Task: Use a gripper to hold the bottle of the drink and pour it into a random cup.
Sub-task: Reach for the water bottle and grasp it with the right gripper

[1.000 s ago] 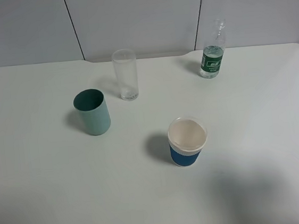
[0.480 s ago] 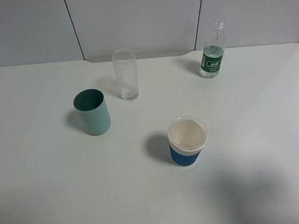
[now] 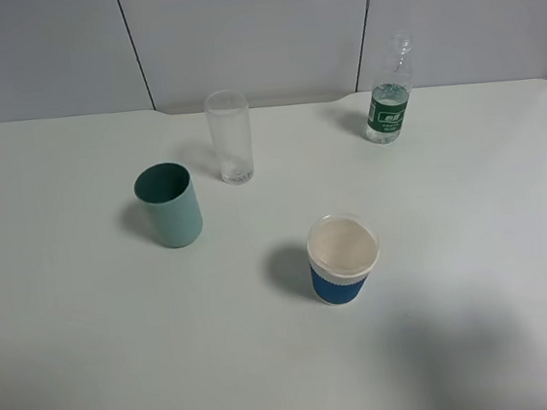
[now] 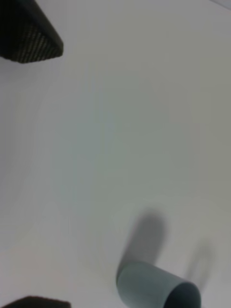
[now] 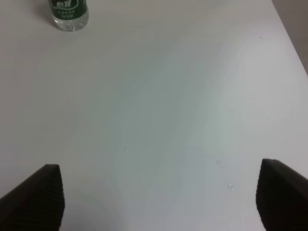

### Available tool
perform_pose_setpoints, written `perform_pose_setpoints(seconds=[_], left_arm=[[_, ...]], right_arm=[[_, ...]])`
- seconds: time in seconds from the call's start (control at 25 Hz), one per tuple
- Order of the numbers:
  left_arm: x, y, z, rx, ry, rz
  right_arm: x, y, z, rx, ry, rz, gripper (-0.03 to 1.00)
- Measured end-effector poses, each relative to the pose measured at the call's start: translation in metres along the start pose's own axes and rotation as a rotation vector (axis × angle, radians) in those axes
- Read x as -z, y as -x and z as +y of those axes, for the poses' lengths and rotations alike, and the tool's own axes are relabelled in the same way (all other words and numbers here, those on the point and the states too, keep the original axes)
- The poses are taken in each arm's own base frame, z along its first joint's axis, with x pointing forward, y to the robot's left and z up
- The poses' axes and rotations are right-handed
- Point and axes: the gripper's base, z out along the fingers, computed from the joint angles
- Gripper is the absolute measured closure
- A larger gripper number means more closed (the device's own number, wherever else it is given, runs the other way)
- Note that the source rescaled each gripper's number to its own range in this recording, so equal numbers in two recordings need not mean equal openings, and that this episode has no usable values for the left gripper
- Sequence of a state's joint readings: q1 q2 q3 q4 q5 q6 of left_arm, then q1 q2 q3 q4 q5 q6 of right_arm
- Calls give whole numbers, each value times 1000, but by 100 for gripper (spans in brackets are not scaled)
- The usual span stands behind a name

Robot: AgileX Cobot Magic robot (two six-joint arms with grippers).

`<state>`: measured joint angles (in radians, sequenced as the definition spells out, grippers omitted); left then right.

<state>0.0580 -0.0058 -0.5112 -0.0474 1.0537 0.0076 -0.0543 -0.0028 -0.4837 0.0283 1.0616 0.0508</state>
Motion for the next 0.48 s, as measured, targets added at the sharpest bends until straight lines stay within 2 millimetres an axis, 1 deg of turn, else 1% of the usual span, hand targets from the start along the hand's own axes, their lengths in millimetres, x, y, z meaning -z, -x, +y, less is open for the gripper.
perform_pose_setpoints(seconds=[0.48], left_arm=[[0,0,0,0,0,0]], right_arm=[[0,0,0,0,0,0,35]])
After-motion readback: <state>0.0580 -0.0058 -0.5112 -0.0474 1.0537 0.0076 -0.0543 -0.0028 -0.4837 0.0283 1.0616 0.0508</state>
